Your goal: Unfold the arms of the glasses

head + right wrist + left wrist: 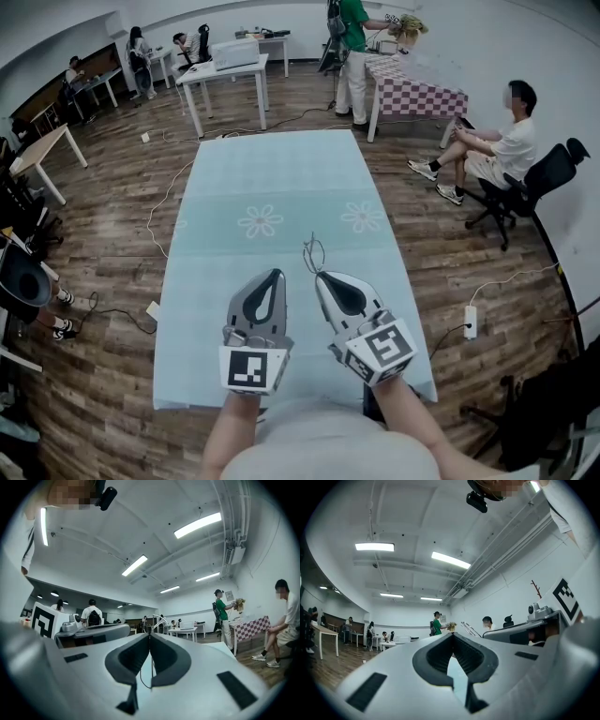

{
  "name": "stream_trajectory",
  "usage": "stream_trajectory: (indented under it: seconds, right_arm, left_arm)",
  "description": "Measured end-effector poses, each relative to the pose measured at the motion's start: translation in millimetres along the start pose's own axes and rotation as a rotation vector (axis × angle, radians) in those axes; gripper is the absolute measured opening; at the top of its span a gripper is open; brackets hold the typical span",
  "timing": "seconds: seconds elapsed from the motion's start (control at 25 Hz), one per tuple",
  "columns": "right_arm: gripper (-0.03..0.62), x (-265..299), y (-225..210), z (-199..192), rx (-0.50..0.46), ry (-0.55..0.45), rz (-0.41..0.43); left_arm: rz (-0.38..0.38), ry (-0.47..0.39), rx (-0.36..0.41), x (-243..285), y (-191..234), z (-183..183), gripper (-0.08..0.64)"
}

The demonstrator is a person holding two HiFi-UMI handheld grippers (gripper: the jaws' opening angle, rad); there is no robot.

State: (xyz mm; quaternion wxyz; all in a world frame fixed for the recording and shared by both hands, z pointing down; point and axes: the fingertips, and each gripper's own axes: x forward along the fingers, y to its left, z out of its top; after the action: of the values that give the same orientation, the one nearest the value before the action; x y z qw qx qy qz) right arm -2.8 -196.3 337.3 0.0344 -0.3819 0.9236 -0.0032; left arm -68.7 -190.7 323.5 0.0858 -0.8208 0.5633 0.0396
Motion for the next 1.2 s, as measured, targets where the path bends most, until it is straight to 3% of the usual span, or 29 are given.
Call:
stream_trajectory:
  seconds: [0.32,0.76,1.0,1.2]
  right_arm:
    - [0.011,-2.2,-3.5,-18.2,0.098,0.029,0.015]
    - [0.011,-3.1,-14.7,-33.1,0.345,0.036,0.047]
    - [0.011,-2.9,-15.7,-36.3,0.525,0.045,0.104]
    - [0.011,2.0,-16.0,-44.6,0.611,0.131,0.17]
  left_arm:
    - [-0.004,0.028,0.006,-2.1,-3.1,-12.3,0.008]
    - [-0.023,0.051,0.009,-2.1,-6.0,-23.2,0.008]
    - [-0.03,0.057,0.003,-5.3,-5.7,-27.2,0.008]
    - [-0.033,0.052,-0.001,-4.3,-5.1,-27.4,0.008]
